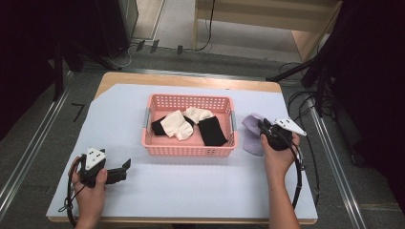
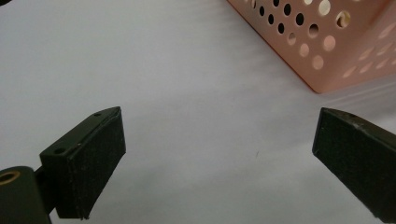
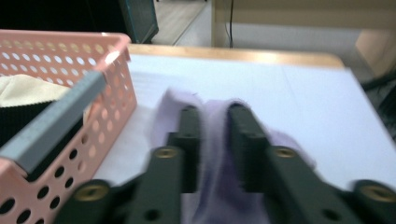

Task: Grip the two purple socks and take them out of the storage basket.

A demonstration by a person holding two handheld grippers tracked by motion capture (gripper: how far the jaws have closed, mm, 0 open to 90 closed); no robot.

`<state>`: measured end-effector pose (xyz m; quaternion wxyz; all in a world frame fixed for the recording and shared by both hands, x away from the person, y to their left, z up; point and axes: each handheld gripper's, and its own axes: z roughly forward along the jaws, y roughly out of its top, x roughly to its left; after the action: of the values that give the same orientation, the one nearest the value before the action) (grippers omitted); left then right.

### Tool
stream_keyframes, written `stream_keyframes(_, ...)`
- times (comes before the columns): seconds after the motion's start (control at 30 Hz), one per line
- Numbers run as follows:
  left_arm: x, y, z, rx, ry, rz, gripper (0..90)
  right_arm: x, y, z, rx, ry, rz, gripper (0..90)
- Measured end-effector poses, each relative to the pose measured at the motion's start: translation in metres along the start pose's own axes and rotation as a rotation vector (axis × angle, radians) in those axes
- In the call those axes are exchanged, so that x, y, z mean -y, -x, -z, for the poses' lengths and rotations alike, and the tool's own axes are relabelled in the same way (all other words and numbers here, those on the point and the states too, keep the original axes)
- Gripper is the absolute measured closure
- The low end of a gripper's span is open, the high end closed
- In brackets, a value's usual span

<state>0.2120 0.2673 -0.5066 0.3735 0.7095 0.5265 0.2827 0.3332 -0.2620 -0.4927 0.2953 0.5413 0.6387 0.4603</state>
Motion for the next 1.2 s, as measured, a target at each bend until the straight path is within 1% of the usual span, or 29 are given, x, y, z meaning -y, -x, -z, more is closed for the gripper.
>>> stream_keyframes(0.07,0.0,0.0,0.0,0.001,0.002,0.003,3.4,0.005,0.003,0.003,0.012,-0.016,0.001,60.3)
stream_keyframes(0.13,0.0,0.0,0.0,0.0,0.002,0.002,3.4,0.008,0.007,0.009,0.005,-0.01,0.003,55.6)
stream_keyframes(0.2,0.0,0.0,0.0,0.0,0.002,0.002,3.4,0.011,0.011,0.016,-0.005,-0.002,-0.007,49.6)
stream_keyframes(0.23,0.0,0.0,0.0,-0.001,0.002,0.002,3.4,0.011,0.013,0.02,-0.005,-0.009,-0.019,48.0)
stream_keyframes(0.3,0.0,0.0,0.0,-0.001,0.001,0.002,3.4,0.014,0.017,0.027,-0.009,-0.007,-0.015,46.4)
stream_keyframes(0.33,0.0,0.0,0.0,-0.001,0.001,0.003,3.4,0.016,0.018,0.032,-0.01,-0.009,-0.03,45.6)
stream_keyframes(0.37,0.0,0.0,0.0,0.0,0.0,0.003,3.4,0.018,0.02,0.035,-0.012,-0.006,-0.03,45.4)
stream_keyframes(0.53,0.0,0.001,0.0,-0.001,0.0,0.001,3.4,0.03,0.027,0.056,-0.012,0.018,-0.039,44.0)
stream_keyframes(0.7,0.0,0.001,0.0,0.0,0.002,0.0,3.4,0.042,0.035,0.072,-0.025,0.041,-0.024,41.7)
stream_keyframes(0.83,0.0,0.001,0.0,-0.001,0.001,0.003,3.4,0.053,0.041,0.083,-0.043,0.063,-0.002,37.1)
stream_keyframes(0.93,0.0,0.001,0.0,-0.002,0.001,0.0,3.4,0.061,0.044,0.091,-0.046,0.059,0.016,33.6)
stream_keyframes(1.03,0.0,0.001,0.0,-0.001,0.003,0.001,3.4,0.067,0.047,0.099,-0.047,0.05,0.012,31.7)
stream_keyframes(1.2,0.0,0.0,0.0,-0.001,0.005,0.002,3.4,0.076,0.054,0.113,-0.041,0.053,0.002,30.9)
